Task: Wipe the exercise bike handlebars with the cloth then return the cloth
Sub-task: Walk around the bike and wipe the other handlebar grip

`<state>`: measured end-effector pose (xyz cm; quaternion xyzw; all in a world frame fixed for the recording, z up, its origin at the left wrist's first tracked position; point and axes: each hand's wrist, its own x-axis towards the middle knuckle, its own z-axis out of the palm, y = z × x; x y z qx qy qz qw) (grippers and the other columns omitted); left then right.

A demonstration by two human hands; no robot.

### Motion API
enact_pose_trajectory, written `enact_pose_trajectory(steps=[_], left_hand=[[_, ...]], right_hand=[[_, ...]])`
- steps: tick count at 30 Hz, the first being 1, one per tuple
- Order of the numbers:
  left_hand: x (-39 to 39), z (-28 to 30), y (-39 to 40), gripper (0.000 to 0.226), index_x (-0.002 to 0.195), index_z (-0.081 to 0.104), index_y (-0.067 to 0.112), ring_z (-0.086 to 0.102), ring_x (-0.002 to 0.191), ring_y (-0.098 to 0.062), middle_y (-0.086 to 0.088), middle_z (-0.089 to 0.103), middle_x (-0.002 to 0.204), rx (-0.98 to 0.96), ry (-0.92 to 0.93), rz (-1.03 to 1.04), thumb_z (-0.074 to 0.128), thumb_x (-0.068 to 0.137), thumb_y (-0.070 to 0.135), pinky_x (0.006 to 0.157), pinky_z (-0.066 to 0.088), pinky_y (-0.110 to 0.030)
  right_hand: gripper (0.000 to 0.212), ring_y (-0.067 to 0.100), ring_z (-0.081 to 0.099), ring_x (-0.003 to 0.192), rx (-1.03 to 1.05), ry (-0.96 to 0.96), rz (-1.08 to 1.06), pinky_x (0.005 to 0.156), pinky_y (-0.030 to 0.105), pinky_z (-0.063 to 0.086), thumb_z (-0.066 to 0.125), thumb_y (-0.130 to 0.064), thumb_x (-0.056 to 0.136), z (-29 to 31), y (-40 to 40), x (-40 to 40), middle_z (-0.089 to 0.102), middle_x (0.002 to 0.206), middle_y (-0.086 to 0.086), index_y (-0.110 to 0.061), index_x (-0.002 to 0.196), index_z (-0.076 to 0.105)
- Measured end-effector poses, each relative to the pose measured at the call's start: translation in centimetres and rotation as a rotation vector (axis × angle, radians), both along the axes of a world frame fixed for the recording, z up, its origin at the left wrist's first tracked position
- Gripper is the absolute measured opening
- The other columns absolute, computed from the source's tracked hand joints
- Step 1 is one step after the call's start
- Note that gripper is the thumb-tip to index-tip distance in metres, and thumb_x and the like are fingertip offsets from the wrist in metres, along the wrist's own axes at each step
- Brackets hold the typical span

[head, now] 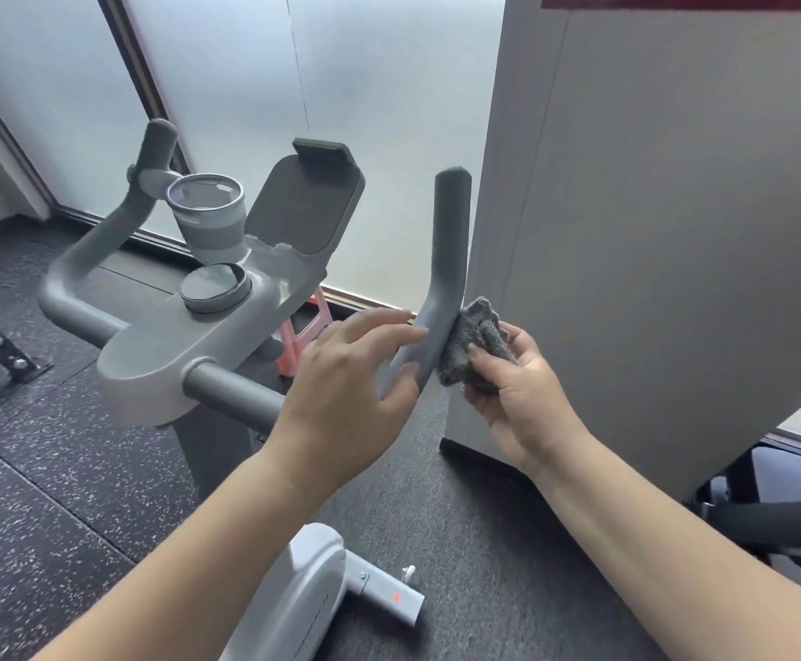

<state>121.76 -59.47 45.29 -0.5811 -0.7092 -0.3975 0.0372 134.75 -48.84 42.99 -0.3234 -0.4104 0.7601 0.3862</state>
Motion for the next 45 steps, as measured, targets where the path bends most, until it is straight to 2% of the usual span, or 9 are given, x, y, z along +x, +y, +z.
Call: enact_pose_trajectory(steps=[4, 8, 18, 24, 28, 34, 37, 42, 45], left_hand=[[0.0, 1.2, 2.1, 0.042, 0.123, 0.061, 0.025, 0.051, 0.120, -0.013, 0.012, 0.057, 0.129, -0.042, -0.011, 0.038, 0.052, 0.082, 0.029, 0.106, 0.037, -0.036], [0.3, 0.7, 3.0, 0.051, 0.129, 0.058, 0.020, 0.051, 0.121, -0.010, 0.008, 0.056, 0.133, -0.131, -0.068, 0.004, 0.048, 0.080, 0.029, 0.105, 0.040, -0.036], [0.6, 0.3, 2.8, 0.050, 0.130, 0.057, 0.022, 0.049, 0.123, -0.009, 0.011, 0.056, 0.133, -0.108, -0.012, 0.029, 0.050, 0.081, 0.027, 0.103, 0.042, -0.040], [0.5, 0.2, 3.0, 0.046, 0.124, 0.062, 0.019, 0.051, 0.115, -0.003, 0.011, 0.061, 0.127, -0.067, 0.047, 0.050, 0.052, 0.080, 0.026, 0.102, 0.042, -0.031], [0.6, 0.3, 3.1, 0.049, 0.123, 0.063, 0.019, 0.058, 0.111, -0.009, 0.011, 0.062, 0.126, -0.074, 0.085, 0.059, 0.047, 0.078, 0.030, 0.100, 0.043, -0.030], [0.6, 0.5, 3.1, 0.048, 0.122, 0.063, 0.021, 0.055, 0.114, -0.005, 0.012, 0.062, 0.126, -0.070, 0.063, 0.068, 0.050, 0.077, 0.029, 0.102, 0.041, -0.029], [0.6, 0.6, 3.1, 0.046, 0.122, 0.064, 0.019, 0.052, 0.114, -0.003, 0.010, 0.063, 0.125, -0.070, 0.046, 0.065, 0.053, 0.078, 0.026, 0.102, 0.038, -0.023], [0.6, 0.7, 3.1, 0.046, 0.122, 0.064, 0.019, 0.057, 0.113, -0.008, 0.010, 0.064, 0.124, -0.088, 0.046, 0.059, 0.053, 0.077, 0.025, 0.102, 0.040, -0.023], [0.6, 0.7, 3.1, 0.046, 0.121, 0.064, 0.017, 0.054, 0.114, -0.005, 0.008, 0.064, 0.125, -0.085, 0.047, 0.068, 0.054, 0.077, 0.024, 0.102, 0.034, -0.017]], right_hand=[[0.027, 0.015, 0.060, 0.070, -0.022, 0.018, 0.126, 0.058, 0.021, 0.048, 0.054, 0.004, 0.090, -2.0, -2.4, -0.1, 0.065, 0.088, 0.005, -0.018, 0.105, 0.051], [0.024, 0.015, 0.063, 0.072, -0.064, 0.094, 0.081, 0.058, 0.020, 0.052, 0.057, 0.003, 0.089, -1.4, -0.9, -1.2, 0.065, 0.092, 0.010, -0.014, 0.105, 0.052], [0.034, 0.030, 0.063, 0.097, 0.011, 0.156, 0.002, 0.086, 0.035, 0.056, 0.057, 0.004, 0.090, 0.9, 4.1, -2.9, 0.063, 0.114, 0.023, -0.004, 0.123, 0.050], [0.030, 0.016, 0.068, 0.081, 0.102, 0.224, 0.012, 0.085, 0.032, 0.056, 0.055, 0.001, 0.092, 3.6, 7.1, -3.7, 0.069, 0.096, 0.007, -0.010, 0.119, 0.057], [0.028, 0.036, 0.065, 0.106, 0.112, 0.237, 0.017, 0.095, 0.045, 0.053, 0.058, -0.003, 0.092, 4.7, 8.5, -5.0, 0.066, 0.114, 0.021, -0.010, 0.119, 0.056], [0.029, 0.012, 0.069, 0.065, 0.146, 0.229, 0.018, 0.058, 0.027, 0.057, 0.059, -0.004, 0.092, 6.7, 9.6, -6.6, 0.069, 0.093, 0.002, -0.020, 0.116, 0.056], [0.027, 0.013, 0.069, 0.068, 0.162, 0.235, 0.030, 0.061, 0.028, 0.058, 0.058, -0.002, 0.091, 6.8, 9.7, -6.6, 0.069, 0.094, 0.002, -0.023, 0.107, 0.060], [0.029, 0.016, 0.069, 0.073, 0.202, 0.176, 0.033, 0.062, 0.027, 0.057, 0.054, 0.001, 0.093, 5.1, 8.5, -5.5, 0.069, 0.094, 0.005, -0.014, 0.118, 0.051], [0.022, 0.016, 0.070, 0.077, 0.212, 0.152, 0.031, 0.070, 0.028, 0.059, 0.055, 0.000, 0.093, 3.8, 7.3, -4.6, 0.072, 0.087, 0.003, -0.015, 0.110, 0.052]])
